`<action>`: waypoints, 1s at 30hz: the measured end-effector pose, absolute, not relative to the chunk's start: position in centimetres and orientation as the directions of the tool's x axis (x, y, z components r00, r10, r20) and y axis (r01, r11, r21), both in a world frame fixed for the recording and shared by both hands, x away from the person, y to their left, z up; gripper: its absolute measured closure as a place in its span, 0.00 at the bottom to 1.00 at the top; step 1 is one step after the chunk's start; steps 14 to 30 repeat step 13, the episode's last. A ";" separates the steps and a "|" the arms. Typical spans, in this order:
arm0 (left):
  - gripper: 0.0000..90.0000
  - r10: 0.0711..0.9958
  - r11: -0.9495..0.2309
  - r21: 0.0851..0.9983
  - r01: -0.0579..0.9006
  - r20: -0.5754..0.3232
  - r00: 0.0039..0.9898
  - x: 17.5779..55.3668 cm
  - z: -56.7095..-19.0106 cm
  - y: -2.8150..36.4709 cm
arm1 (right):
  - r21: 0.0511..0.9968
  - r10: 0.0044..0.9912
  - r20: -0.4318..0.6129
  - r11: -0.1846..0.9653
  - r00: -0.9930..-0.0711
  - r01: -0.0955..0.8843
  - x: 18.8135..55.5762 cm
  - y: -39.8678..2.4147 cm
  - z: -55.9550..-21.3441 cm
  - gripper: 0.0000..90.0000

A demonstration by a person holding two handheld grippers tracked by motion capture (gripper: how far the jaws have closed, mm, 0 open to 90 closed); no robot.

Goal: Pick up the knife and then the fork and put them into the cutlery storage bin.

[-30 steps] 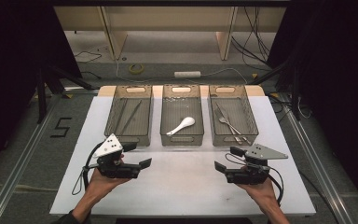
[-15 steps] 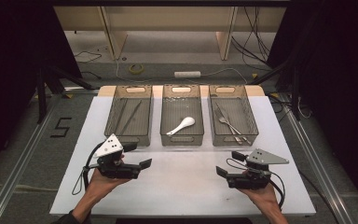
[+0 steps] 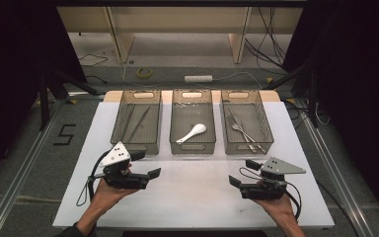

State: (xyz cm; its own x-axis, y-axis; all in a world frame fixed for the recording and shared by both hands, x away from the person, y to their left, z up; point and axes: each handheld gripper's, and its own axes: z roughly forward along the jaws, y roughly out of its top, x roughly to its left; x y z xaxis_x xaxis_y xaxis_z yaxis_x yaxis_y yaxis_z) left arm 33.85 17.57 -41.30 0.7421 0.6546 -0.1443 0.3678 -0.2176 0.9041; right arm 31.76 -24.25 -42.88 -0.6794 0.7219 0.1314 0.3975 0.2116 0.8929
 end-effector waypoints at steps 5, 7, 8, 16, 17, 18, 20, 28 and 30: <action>0.18 0.655 -0.217 0.904 0.368 -0.145 0.742 33.8 -41.3 17.6 | 0.894 0.724 0.131 0.209 -0.677 0.396 31.8 -24.3 -42.8 0.18; 0.18 0.655 -0.217 0.904 0.368 -0.145 0.742 33.9 -41.3 17.6 | 0.894 0.724 0.130 0.209 -0.678 0.396 31.8 -24.3 -42.8 0.18; 0.18 0.655 -0.217 0.904 0.368 -0.145 0.742 33.9 -41.3 17.6 | 0.894 0.724 0.130 0.210 -0.677 0.396 31.8 -24.3 -42.8 0.18; 0.18 0.655 -0.217 0.904 0.368 -0.145 0.741 33.9 -41.3 17.6 | 0.893 0.723 0.130 0.212 -0.678 0.397 31.8 -24.3 -42.9 0.18; 0.18 0.655 -0.217 0.904 0.368 -0.145 0.741 33.9 -41.3 17.6 | 0.893 0.723 0.130 0.212 -0.678 0.397 31.8 -24.3 -42.9 0.18; 0.18 0.655 -0.217 0.904 0.368 -0.145 0.741 33.9 -41.3 17.6 | 0.893 0.723 0.130 0.212 -0.678 0.397 31.8 -24.3 -42.9 0.18; 0.18 0.655 -0.217 0.904 0.368 -0.145 0.741 33.9 -41.3 17.6 | 0.893 0.723 0.130 0.212 -0.678 0.397 31.8 -24.3 -42.9 0.18; 0.18 0.655 -0.217 0.904 0.368 -0.145 0.741 33.9 -41.3 17.6 | 0.893 0.723 0.130 0.212 -0.678 0.397 31.8 -24.3 -42.9 0.18; 0.18 0.655 -0.217 0.904 0.368 -0.145 0.741 33.9 -41.3 17.6 | 0.893 0.723 0.130 0.212 -0.678 0.397 31.8 -24.3 -42.9 0.18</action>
